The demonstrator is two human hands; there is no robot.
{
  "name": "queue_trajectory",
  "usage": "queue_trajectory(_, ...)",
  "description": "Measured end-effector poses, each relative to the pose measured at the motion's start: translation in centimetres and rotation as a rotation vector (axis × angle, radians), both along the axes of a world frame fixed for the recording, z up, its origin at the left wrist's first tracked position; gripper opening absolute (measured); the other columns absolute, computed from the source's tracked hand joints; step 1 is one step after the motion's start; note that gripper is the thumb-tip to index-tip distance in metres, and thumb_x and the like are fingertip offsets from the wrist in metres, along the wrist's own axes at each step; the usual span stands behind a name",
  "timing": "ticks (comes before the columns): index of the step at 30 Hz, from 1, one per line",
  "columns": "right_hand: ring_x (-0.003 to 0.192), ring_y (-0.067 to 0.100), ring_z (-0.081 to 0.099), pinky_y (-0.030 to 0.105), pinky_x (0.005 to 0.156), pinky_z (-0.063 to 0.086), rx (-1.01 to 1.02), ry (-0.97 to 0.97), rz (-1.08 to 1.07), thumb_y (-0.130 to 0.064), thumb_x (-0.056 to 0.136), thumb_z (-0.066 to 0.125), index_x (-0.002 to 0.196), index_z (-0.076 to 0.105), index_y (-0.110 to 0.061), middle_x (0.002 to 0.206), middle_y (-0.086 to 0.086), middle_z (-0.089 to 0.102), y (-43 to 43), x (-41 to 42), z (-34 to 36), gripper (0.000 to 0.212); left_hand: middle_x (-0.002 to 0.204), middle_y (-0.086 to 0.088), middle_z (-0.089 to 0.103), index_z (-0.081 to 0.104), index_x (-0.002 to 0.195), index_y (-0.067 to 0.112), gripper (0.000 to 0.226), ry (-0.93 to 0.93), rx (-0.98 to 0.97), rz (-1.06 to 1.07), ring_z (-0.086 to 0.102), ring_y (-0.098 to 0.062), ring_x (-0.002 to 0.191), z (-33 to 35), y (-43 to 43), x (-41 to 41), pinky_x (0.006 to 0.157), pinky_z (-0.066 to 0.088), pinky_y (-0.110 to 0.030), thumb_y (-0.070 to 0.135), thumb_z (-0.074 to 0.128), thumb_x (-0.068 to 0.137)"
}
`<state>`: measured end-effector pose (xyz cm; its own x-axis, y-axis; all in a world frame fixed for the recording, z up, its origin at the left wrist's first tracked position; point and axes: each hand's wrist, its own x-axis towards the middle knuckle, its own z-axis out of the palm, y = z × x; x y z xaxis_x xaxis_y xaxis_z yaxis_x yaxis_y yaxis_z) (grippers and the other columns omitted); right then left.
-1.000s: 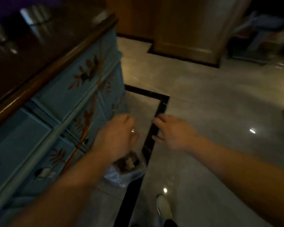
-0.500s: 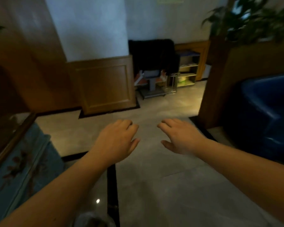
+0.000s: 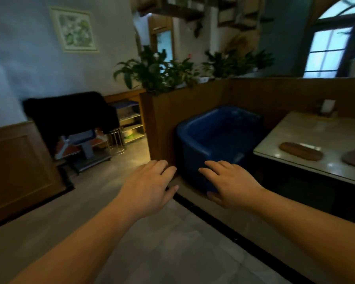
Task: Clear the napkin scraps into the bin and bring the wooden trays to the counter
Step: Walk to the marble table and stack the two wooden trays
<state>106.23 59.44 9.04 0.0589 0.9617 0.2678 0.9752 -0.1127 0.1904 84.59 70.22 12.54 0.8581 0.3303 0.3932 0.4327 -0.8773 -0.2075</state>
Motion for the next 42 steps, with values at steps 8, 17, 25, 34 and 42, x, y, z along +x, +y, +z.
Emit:
queue_trajectory(8, 0.137, 0.027, 0.031, 0.043, 0.108, 0.036, 0.006, 0.003, -0.245, -0.053, 0.089, 0.047, 0.148, 0.022, -0.024, 0.156, 0.008, 0.026, -9.4, 16.9, -0.2, 0.070, 0.128, -0.002, 0.055, 0.042, 0.133, 0.020, 0.055, -0.017, -0.029, -0.235, 0.052, -0.019, 0.113, -1.7, -3.8, 20.0, 0.088, 0.049, -0.035, 0.051, 0.044, 0.088)
queue_trajectory(17, 0.136, 0.026, 0.032, 0.041, 0.107, 0.037, -0.029, 0.070, -0.448, -0.055, 0.087, 0.045, 0.146, 0.025, -0.026, 0.155, 0.007, 0.029, -13.1, 29.1, -3.2, 0.069, 0.128, -0.002, 0.052, 0.040, 0.134, 0.019, 0.056, 0.020, -0.081, -0.398, 0.051, -0.020, 0.112, -4.0, -3.0, 35.4, 0.088, 0.048, -0.037, 0.053, 0.040, 0.090)
queue_trajectory(25, 0.123, 0.025, 0.047, 0.041, 0.094, 0.047, -0.006, 0.103, -0.637, -0.057, 0.082, 0.050, 0.138, 0.029, -0.029, 0.144, 0.005, 0.043, -11.6, 40.6, -5.4, 0.066, 0.123, -0.001, 0.055, 0.044, 0.128, 0.020, 0.052, 0.042, -0.075, -0.552, 0.053, -0.019, 0.107, -5.4, 1.8, 51.8, 0.079, 0.049, -0.036, 0.053, 0.040, 0.088)
queue_trajectory(34, 0.125, 0.023, 0.045, 0.042, 0.095, 0.046, 0.015, 0.167, -0.840, -0.056, 0.080, 0.057, 0.134, 0.027, -0.035, 0.144, 0.001, 0.042, -9.5, 53.6, -5.9, 0.065, 0.114, 0.002, 0.058, 0.048, 0.119, 0.024, 0.047, 0.097, -0.064, -0.713, 0.055, -0.017, 0.100, -6.6, 6.2, 69.6, 0.074, 0.049, -0.033, 0.055, 0.042, 0.085)
queue_trajectory(42, 0.120, 0.026, 0.049, 0.044, 0.093, 0.048, -0.030, 0.189, -0.927, -0.054, 0.080, 0.056, 0.132, 0.032, -0.031, 0.139, 0.003, 0.046, -11.2, 64.0, -8.7, 0.062, 0.114, 0.002, 0.056, 0.045, 0.119, 0.025, 0.048, 0.161, -0.082, -0.809, 0.054, -0.018, 0.099, -9.2, 5.4, 82.1, 0.075, 0.049, -0.034, 0.057, 0.035, 0.085)
